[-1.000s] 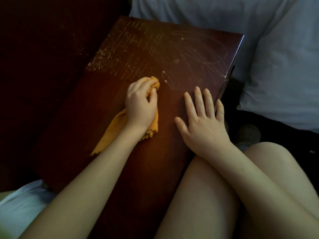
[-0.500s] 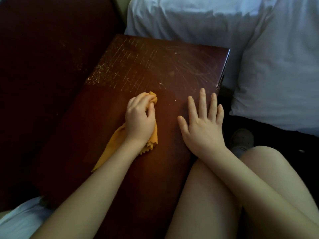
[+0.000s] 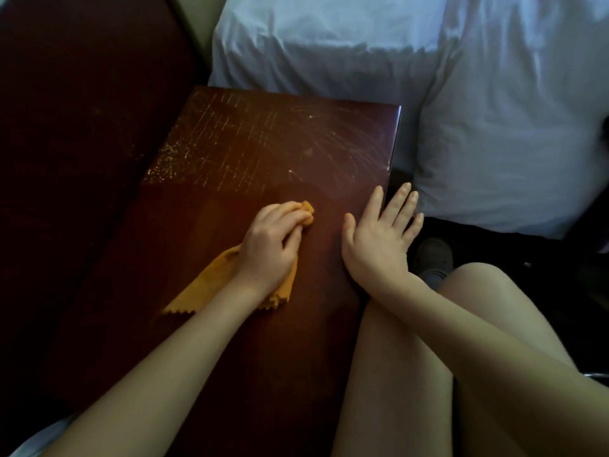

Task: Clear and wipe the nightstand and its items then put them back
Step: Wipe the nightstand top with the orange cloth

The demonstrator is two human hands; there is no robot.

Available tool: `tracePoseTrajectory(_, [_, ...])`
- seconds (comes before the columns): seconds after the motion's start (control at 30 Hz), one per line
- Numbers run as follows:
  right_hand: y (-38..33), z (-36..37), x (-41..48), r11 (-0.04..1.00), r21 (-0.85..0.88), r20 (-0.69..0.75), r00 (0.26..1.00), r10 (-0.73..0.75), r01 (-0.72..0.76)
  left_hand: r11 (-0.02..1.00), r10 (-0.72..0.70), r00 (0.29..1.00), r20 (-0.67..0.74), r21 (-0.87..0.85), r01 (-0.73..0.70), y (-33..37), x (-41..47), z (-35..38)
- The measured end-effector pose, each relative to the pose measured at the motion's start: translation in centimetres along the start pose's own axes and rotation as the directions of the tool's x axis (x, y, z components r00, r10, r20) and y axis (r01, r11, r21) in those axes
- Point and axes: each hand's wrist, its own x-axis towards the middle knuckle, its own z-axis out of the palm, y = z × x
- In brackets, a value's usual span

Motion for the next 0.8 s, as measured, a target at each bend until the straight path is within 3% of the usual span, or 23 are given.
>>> tracePoseTrajectory(0.1, [-0.3, 0.5, -0.2, 0.999, 0.005, 0.002, 0.999, 0.032, -0.032, 0.985, -0.164, 0.982, -0.089, 0.030, 0.168, -0.6, -0.4, -0.3])
tracePoseTrajectory(0.27, [-1.0, 1.0, 0.2, 0.986, 0.118, 0.108, 0.988, 0.107, -0.120, 0.974, -0.225, 0.963, -0.149, -0.021, 0.225, 0.5, 1.5, 0.8])
tracePoseTrajectory(0.4, [-1.1, 1.7, -0.3, 0.971, 0.210, 0.092, 0.991, 0.100, -0.117, 0.996, -0.087, 0.995, -0.056, -0.035, 0.085, 2.2, 2.9, 2.0])
tracePoseTrajectory(0.6, [-1.0, 2.4, -0.4, 0.993, 0.105, -0.043, 0.997, 0.062, -0.057, 0.998, 0.037, 0.998, 0.043, -0.043, -0.035, 0.4, -1.1, 0.0])
tracePoseTrajectory(0.7, [-1.1, 2.5, -0.4, 0.994, 0.101, -0.040, 0.998, 0.056, -0.051, 0.999, -0.042, 0.999, -0.014, 0.001, 0.042, -1.8, -3.2, -1.7])
tracePoseTrajectory(0.8, [-1.2, 2.4, -0.3, 0.992, 0.112, -0.029, 0.998, 0.058, -0.054, 0.977, -0.210, 0.973, -0.096, 0.026, 0.213, -3.1, -3.0, -2.4])
